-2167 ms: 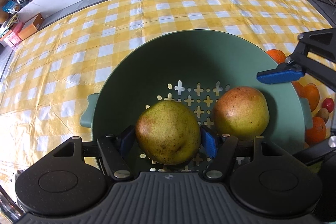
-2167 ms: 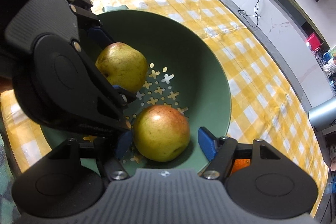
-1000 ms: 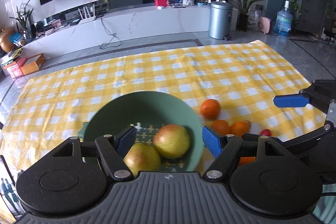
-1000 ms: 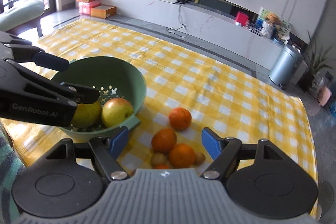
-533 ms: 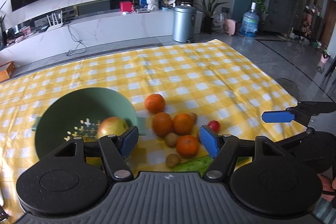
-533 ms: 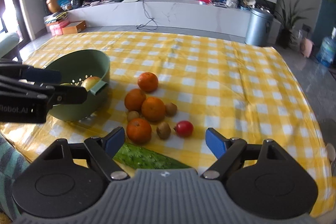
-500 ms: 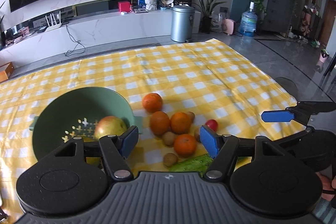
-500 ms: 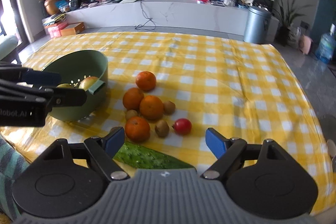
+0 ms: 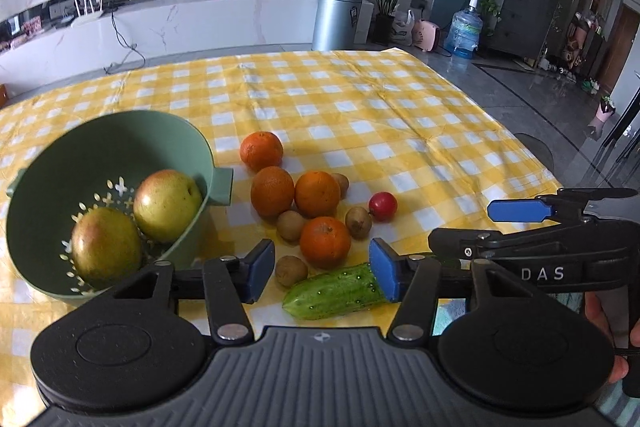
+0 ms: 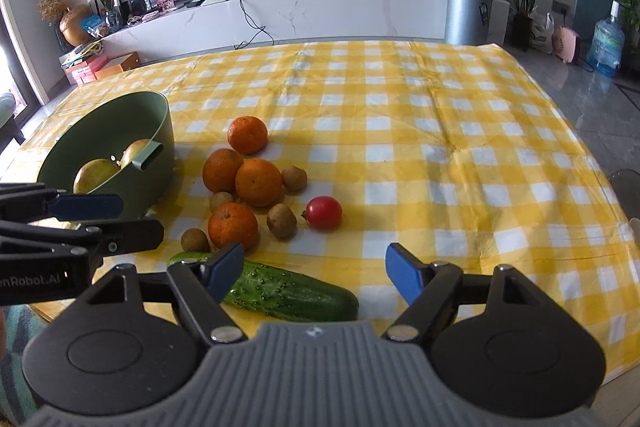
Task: Organize fruits
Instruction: 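Grasp an orange with the left tool while the right tool grasps another orange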
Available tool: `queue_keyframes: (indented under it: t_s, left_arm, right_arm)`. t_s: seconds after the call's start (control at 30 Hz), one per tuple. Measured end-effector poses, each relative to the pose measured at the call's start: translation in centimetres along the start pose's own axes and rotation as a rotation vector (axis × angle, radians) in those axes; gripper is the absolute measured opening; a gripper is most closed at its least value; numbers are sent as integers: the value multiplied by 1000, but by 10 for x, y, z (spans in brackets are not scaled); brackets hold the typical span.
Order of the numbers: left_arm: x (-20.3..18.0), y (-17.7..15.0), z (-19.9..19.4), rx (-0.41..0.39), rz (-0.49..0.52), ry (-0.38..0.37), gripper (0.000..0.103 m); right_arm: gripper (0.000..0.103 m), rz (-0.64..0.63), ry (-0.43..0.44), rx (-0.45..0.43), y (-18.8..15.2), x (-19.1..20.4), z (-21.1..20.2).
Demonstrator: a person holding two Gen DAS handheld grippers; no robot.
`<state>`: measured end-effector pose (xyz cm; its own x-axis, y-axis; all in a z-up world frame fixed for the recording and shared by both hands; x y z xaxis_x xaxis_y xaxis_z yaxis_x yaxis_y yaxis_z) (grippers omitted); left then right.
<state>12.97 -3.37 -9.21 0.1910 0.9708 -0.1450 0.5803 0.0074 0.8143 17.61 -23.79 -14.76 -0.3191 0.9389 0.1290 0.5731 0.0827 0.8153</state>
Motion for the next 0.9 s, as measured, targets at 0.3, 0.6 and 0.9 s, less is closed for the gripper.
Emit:
queue_keyframes:
  t_s: [0.3,0.6,0.9]
  left_arm:
    - [5,-9,14,15,-53,-36,43]
    - [-2,-10,39,35,1,-23,42]
    - [-7,-18,64,81,80,15,51]
  right_arm:
    - [52,111,17,39,-2,-12,15]
    - [52,155,48,40,5,-10,31]
    - [46,177,63,59,9,-6,49]
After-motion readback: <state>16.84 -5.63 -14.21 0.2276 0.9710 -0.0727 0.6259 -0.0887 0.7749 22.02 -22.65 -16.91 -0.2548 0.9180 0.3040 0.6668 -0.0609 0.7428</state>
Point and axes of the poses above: each gripper's, at about its wrist camera, not at the fingertips, and z roughly the way its jaws point, x to its left, y to its top, the point moved 7 cm from there along z, roughly the way its jaws point, and after that the axes turned 11 degrees about -x, right-handed, at the moved point
